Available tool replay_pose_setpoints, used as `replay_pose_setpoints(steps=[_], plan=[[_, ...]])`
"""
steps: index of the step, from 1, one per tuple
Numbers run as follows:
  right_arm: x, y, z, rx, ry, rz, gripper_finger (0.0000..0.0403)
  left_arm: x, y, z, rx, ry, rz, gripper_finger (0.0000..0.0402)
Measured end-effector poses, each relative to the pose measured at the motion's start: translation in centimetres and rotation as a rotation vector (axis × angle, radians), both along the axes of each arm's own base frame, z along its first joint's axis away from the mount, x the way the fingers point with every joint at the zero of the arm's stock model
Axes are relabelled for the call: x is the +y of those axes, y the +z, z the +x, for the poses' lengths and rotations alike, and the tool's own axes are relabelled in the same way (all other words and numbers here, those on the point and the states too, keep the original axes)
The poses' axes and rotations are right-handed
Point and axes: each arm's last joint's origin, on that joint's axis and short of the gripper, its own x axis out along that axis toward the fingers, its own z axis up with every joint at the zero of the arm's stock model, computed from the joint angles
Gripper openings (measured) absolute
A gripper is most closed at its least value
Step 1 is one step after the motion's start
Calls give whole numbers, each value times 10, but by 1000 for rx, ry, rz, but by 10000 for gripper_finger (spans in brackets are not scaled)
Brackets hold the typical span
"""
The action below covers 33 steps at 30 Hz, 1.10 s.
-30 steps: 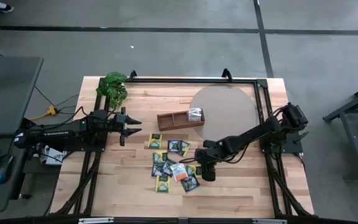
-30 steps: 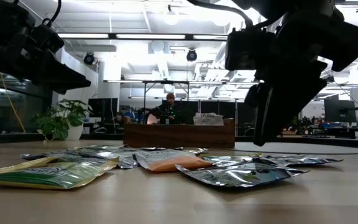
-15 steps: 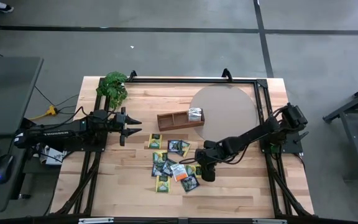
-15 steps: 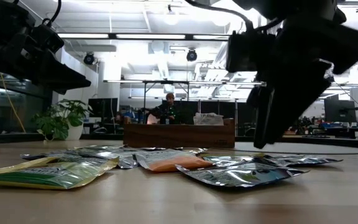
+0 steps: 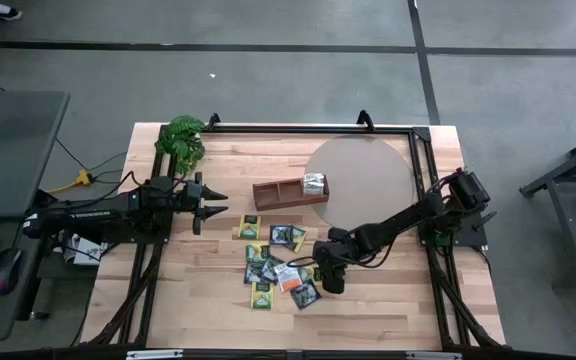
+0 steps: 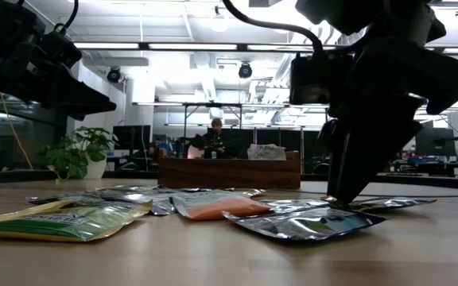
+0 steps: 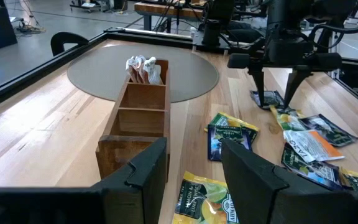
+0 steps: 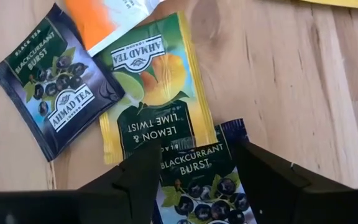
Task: Pick & Place Tea
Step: Put the yellow tea bag into the middle section of the wooden organizer
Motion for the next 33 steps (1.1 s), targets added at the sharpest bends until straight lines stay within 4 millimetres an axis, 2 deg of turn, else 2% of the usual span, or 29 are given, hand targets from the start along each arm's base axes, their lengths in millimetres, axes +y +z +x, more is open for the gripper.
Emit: replay_pose_setpoints(steps=[13,29,33], plan=[[0,1,7,-69,-26,34,137,0,0,0,0,0,0,150],[-6,5,15,-89,-56,180,134,0,0,0,0,0,0,150],[-5,-1,18,-96,-58,202,133,0,0,0,0,0,0,150]])
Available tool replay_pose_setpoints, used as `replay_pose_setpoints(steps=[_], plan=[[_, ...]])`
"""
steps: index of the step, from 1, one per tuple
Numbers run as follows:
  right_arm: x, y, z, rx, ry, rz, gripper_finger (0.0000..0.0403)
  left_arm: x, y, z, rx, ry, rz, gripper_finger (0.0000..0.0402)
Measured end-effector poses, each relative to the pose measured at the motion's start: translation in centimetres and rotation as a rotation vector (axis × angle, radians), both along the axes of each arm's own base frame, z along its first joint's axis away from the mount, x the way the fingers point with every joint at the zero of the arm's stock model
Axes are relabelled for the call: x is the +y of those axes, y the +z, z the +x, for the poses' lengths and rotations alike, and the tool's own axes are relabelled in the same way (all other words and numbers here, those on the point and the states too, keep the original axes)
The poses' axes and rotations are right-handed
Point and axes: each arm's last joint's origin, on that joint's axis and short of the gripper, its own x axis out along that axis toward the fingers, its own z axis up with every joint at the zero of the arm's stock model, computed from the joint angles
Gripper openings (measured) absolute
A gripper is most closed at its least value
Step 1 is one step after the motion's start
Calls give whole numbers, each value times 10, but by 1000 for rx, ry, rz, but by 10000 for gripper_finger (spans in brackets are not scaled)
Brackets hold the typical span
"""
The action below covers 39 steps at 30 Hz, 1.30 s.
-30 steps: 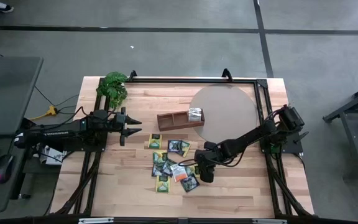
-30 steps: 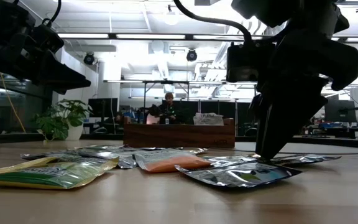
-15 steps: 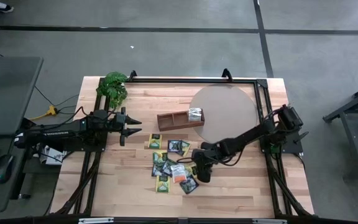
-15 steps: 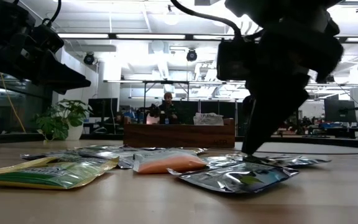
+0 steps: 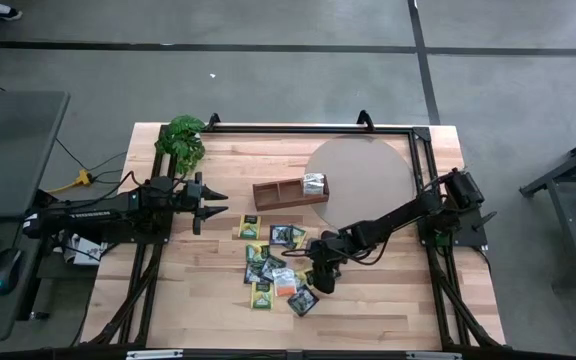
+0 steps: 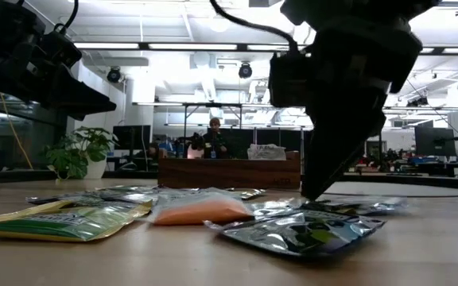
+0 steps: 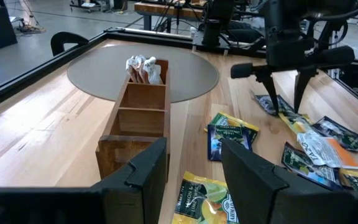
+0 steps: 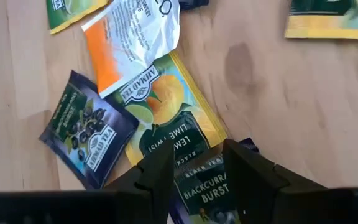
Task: Pick & Place Tea
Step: Put the yellow tea bag into the middle section of the wooden organizer
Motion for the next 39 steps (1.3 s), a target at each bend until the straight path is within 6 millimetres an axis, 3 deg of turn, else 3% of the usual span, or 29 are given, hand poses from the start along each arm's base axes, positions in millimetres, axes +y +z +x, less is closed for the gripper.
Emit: replay_pose_setpoints(steps=[11,15,21,28,34,39], plan=[[5,-20,11,-18,18,65,127,0,0,0,0,0,0,150],[5,-21,11,-22,8,57,96,0,0,0,0,0,0,150],[4,-22,11,-23,1,43,11,0,0,0,1,0,0,150],[4,-22,12,-41,-17,18,3,0,0,0,0,0,0,150],[2,-10,10,-85,-29,-25,1,0,0,0,0,0,0,150],[0,15,9,-172,-26,-56,1,0,0,0,1,0,0,150]])
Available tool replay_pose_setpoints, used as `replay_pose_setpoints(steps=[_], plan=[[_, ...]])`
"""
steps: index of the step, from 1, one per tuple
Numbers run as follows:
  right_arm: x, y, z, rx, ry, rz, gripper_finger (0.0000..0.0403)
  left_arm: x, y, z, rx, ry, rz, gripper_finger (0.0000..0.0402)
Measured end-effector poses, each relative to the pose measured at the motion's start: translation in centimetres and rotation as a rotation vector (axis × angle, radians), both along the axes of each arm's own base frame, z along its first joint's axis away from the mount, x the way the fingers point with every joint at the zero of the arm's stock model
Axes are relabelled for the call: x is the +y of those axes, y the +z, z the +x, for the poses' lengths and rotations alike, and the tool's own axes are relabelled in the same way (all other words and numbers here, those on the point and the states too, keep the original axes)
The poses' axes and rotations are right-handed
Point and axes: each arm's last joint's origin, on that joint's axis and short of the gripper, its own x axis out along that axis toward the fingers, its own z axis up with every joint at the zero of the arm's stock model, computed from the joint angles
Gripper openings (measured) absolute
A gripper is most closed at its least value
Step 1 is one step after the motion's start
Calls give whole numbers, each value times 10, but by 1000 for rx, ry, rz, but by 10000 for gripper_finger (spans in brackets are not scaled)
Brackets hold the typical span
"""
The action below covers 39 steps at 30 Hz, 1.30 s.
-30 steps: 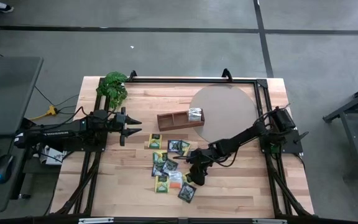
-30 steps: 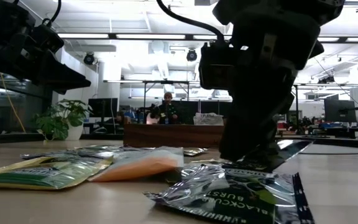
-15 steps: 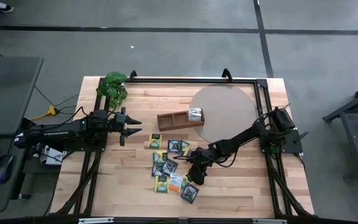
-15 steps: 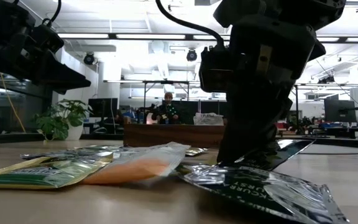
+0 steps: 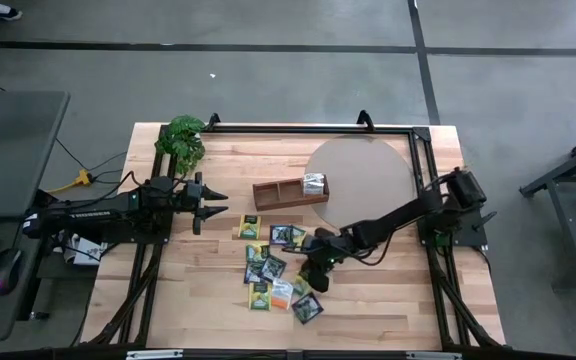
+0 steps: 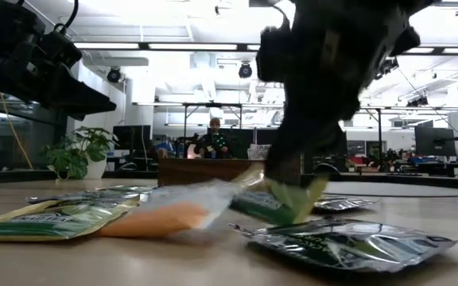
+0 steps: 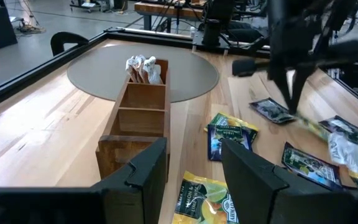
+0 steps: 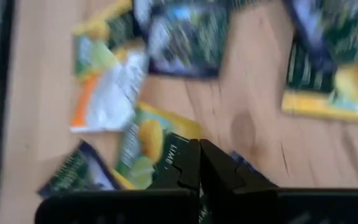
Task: Pick & Place Tea
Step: Put the yellow tea bag into the middle section of the wooden organizer
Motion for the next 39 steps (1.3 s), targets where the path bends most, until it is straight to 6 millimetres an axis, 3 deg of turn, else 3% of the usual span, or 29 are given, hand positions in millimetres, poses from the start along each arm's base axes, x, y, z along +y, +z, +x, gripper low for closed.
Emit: replay_pose_setpoints(steps=[7,12,24,39], plan=[[-5,32,-6,-105,-11,-95,0,0,0,0,0,0,0,150],[-7,42,-11,-108,-13,-118,0,0,0,0,-1,0,0,150],[-4,38,-12,-64,10,-21,2,0,0,0,-1,0,0,150],[-3,36,-12,-88,54,-126,77,0,0,0,0,0,0,150]])
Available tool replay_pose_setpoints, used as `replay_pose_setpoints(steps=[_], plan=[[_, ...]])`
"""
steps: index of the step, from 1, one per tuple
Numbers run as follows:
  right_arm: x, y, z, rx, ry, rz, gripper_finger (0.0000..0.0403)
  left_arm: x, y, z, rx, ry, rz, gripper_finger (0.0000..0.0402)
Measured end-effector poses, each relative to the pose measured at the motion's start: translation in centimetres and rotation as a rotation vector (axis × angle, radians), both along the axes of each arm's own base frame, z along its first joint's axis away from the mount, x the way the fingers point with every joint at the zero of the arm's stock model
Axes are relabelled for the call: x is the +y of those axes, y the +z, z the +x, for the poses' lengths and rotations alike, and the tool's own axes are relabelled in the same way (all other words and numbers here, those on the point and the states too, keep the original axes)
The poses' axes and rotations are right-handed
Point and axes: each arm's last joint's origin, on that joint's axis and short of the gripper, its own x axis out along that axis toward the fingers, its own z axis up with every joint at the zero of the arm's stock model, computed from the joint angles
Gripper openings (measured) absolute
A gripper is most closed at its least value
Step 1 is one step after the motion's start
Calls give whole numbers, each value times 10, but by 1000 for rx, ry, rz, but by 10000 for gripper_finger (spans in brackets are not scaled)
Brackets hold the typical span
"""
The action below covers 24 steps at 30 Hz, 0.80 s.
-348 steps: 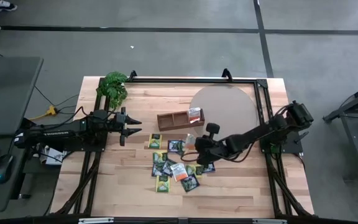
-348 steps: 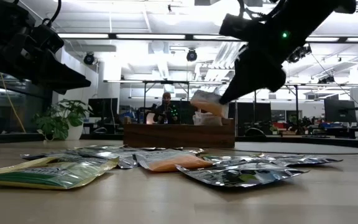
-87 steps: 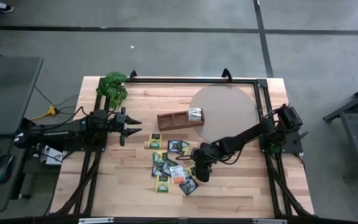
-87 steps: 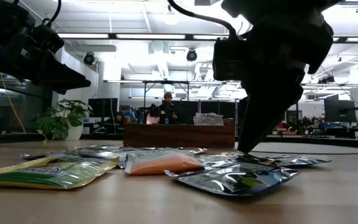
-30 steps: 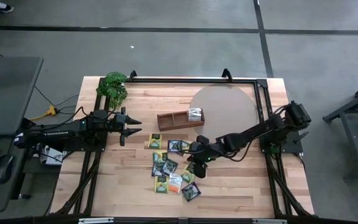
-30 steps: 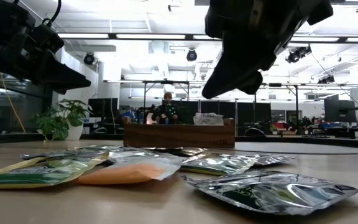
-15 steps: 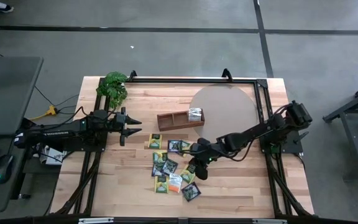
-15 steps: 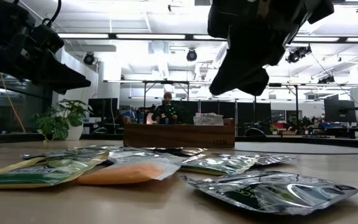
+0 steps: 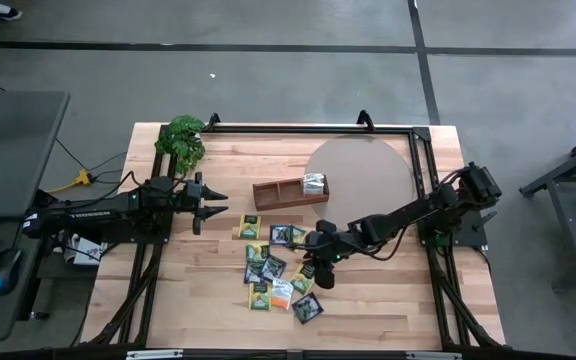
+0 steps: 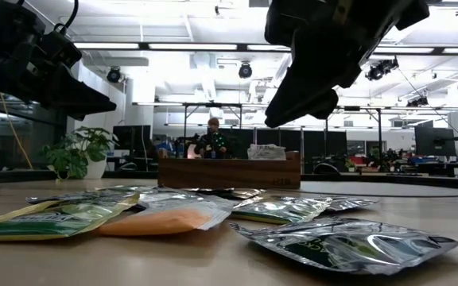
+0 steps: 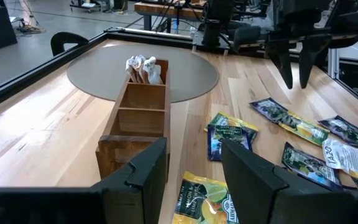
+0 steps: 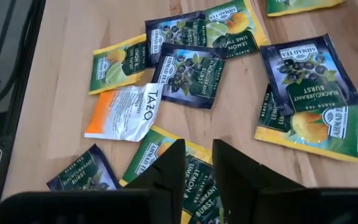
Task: Pick & Place Tea
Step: Put the yellow tea bag into the middle section of the wooden organizer
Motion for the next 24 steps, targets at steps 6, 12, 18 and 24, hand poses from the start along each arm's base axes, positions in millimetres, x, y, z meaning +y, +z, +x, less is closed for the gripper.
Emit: replay_pose_setpoints(steps=[6,12,18,24], plan=[[0,0,0,-5,25,-25,80,0,0,0,0,0,0,150],[0,0,0,-4,33,-20,79,0,0,0,-1,0,0,150],[0,0,0,-6,44,-32,79,0,2,0,-16,0,2,150],[0,0,0,-11,48,-52,80,2,3,0,-12,80,18,150]])
